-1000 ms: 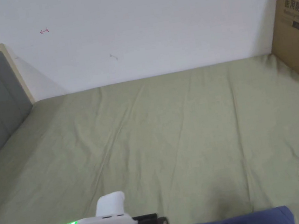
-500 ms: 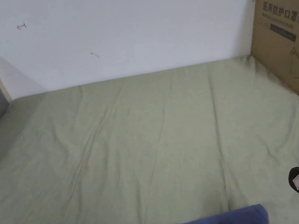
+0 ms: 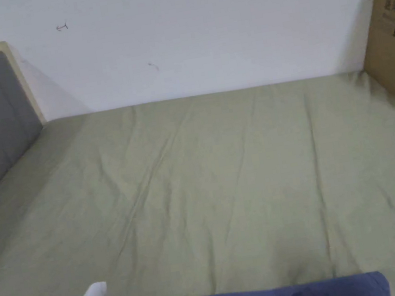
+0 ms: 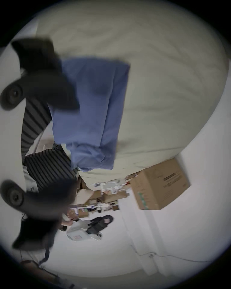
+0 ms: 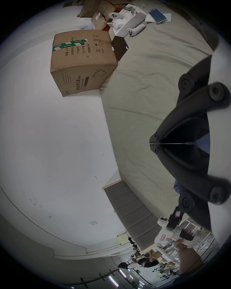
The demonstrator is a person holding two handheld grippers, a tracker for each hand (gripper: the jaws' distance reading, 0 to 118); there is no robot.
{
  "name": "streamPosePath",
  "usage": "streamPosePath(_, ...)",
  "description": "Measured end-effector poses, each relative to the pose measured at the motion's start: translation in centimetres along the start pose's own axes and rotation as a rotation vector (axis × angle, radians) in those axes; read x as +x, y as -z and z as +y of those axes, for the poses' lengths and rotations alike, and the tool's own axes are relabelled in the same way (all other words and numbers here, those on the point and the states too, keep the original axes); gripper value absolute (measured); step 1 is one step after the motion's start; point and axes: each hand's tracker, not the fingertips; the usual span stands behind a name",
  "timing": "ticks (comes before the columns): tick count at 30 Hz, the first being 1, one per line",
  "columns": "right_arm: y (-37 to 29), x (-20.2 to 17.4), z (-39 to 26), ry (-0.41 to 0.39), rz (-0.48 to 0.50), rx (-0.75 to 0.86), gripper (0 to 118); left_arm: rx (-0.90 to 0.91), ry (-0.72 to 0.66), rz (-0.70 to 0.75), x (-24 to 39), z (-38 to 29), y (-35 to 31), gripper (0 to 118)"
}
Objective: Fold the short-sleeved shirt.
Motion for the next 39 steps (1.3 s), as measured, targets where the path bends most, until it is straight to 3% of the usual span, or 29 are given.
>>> streamPosePath(6, 0.9, -0.8, 0.0, -0.020, -0.020, -0.030, 0, 0.145, -0.203, -0.117, -8.8, 0.1, -2.2, 114)
streamPosePath(9, 1.4, -1.4, 0.0, -0.035, -0.027, -0.066, 0, 0.032, -0.271, -0.111, -12.4, -0.3, 1.5, 114)
streamPosePath(10, 1.5, -1.6, 0.0, -0.038, -0.026, -0.077, 0, -0.022, -0.318, -0.147, -13.4, -0.6, 3.4, 115)
streamPosePath(13, 1.8, -2.3, -0.1, -0.051, -0.038, -0.088, 0, 0.077, -0.349, -0.455, -12.5, -0.3, 6.2, 115)
streamPosePath(15, 2.0, -2.7, -0.1, -0.052, -0.034, -0.076, 0, 0.003, -0.391, -0.488, -12.2, -0.5, 9.5, 115)
streamPosePath(16, 2.2, -2.9, -0.1, -0.052, -0.029, -0.075, 0, -0.036, -0.305, -0.467, -11.8, -0.2, 9.9, 111)
streamPosePath(17, 2.5, -3.1, 0.0, -0.055, -0.028, -0.081, 0, -0.040, -0.224, -0.387, -11.7, -0.1, 10.1, 99)
streamPosePath(18, 2.7, -3.3, 0.1, -0.059, -0.029, -0.089, 0, -0.050, -0.196, -0.280, -12.1, -0.1, 10.5, 67)
streamPosePath(19, 2.9, -3.6, 0.0, -0.063, -0.029, -0.094, 0, -0.101, -0.193, -0.104, -13.1, -0.4, 11.1, 9)
streamPosePath(20, 3.1, -3.8, 0.0, -0.066, -0.023, -0.097, 0, -0.060, -0.233, -0.282, -14.2, -0.9, 9.8, 9)
streamPosePath(21, 3.1, -4.1, 0.0, -0.069, -0.017, -0.099, 0, -0.049, -0.236, -0.294, -13.5, -0.3, 9.7, 9)
streamPosePath(24, 3.4, -5.0, -0.2, -0.074, 0.001, -0.106, 0, -0.047, -0.213, -0.162, -11.2, -0.2, 9.0, 9)
streamPosePath(27, 3.2, -5.3, -0.3, -0.068, 0.031, -0.107, 0, 0.022, -0.153, 0.010, -7.5, 0.3, 6.6, 9)
streamPosePath(30, 2.8, -5.4, -0.1, -0.067, 0.047, -0.097, 0, 0.224, -0.091, 0.161, -3.8, 1.2, 2.1, 9)
streamPosePath(32, 2.4, -5.3, -0.1, -0.057, 0.059, -0.086, 0, 0.320, 0.095, 0.423, 0.2, 1.7, -0.6, 9)
streamPosePath(34, 2.0, -4.8, 0.0, -0.044, 0.073, -0.078, 0, 0.293, 0.179, 0.558, 3.2, 2.1, -1.1, 9)
streamPosePath(36, 1.7, -4.4, 0.0, -0.033, 0.076, -0.071, 0, 0.212, 0.171, 0.532, 5.0, 2.4, -0.4, 9)
streamPosePath(39, 0.9, -3.0, -0.1, -0.008, 0.074, -0.058, 0, 0.154, 0.138, 0.360, 8.4, 2.3, 2.2, 10)
